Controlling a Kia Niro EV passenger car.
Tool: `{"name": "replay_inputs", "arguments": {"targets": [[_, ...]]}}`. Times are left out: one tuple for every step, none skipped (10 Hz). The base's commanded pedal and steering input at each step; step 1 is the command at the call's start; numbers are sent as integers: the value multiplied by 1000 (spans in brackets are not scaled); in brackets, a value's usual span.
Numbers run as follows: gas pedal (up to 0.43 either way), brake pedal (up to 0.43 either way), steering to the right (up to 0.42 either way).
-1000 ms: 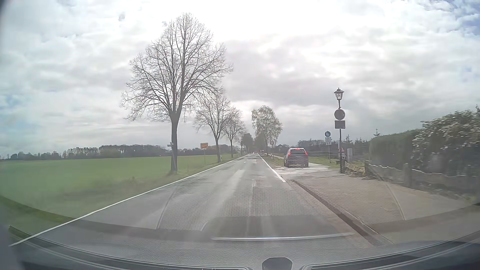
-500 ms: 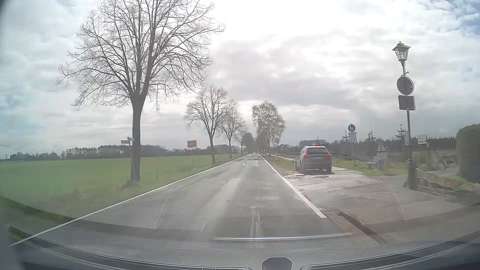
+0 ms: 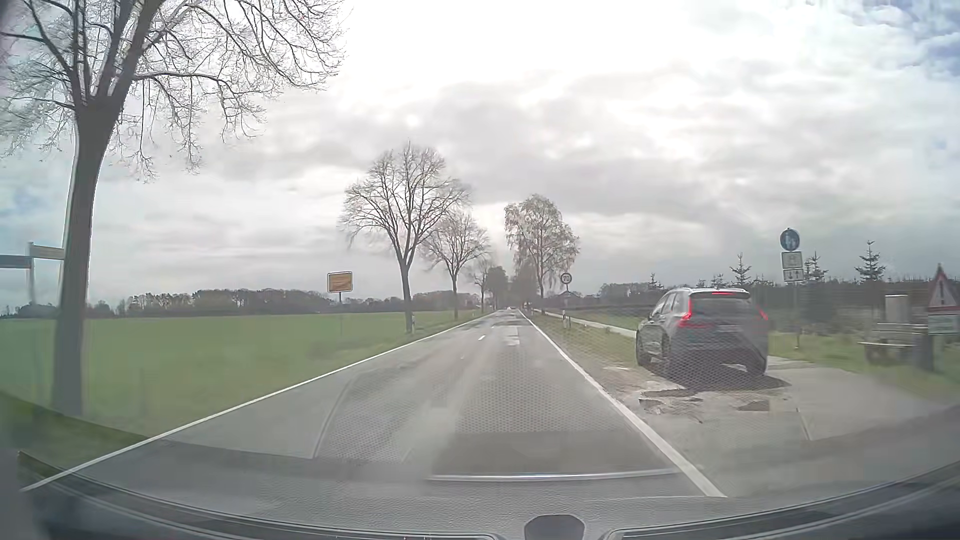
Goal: Follow the waypoints while adhering to traffic rules and regulations
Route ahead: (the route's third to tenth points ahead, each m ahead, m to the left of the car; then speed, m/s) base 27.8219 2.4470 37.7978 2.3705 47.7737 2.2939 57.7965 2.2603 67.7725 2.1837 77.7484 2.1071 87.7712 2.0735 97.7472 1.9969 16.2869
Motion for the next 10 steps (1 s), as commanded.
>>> {"name": "replay_inputs", "arguments": {"targets": [[209,0,-2],[209,6,-2],[209,0,0],[209,0,3],[209,0,3],[209,0,3],[209,0,3],[209,0,3],[209,0,3],[209,0,3]]}}
